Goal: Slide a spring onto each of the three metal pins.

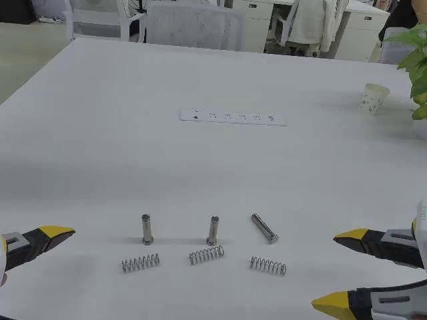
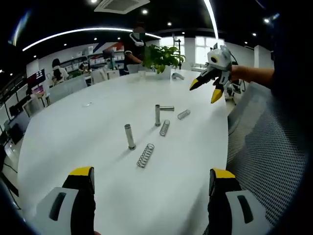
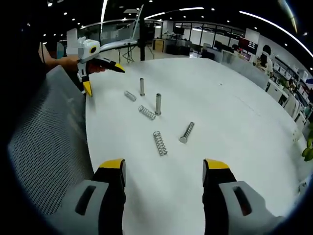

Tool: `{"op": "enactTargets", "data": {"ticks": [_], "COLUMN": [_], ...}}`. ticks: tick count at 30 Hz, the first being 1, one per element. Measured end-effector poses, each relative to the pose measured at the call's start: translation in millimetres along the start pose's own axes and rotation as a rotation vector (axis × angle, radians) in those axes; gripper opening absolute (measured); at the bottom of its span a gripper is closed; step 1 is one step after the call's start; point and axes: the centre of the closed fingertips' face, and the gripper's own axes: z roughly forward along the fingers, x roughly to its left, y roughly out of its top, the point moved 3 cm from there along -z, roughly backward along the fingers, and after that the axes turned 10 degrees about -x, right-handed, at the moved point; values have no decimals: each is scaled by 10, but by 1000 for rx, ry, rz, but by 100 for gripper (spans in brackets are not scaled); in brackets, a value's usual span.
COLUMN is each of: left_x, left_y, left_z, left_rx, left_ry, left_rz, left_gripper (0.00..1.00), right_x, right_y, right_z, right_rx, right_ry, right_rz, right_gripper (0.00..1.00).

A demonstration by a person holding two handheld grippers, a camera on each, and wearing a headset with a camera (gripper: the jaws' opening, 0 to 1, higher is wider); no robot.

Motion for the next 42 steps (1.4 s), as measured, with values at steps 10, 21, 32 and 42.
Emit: {"op": "enactTargets", "data": {"ticks": [10, 21, 32, 42], "left_x": [1, 17, -2, -14], "left_y": [-13, 10, 20, 11], "left_z": [12, 20, 9, -13], "left_rx": [6, 16, 18, 23], "left_ry": [-15, -24, -22, -14], "left_rz": [6, 24, 27, 24], "left_gripper": [94, 94, 94, 94], "right_x": [32, 42, 52, 47], "right_y": [-33, -43, -60, -42], "right_z": [-13, -3, -15, 15], "right_rx": [5, -2, 0, -5], "right_ry": [-10, -17, -15, -3], "right_rz": [10, 19, 22, 16], "right_gripper": [63, 63, 63, 63]}}
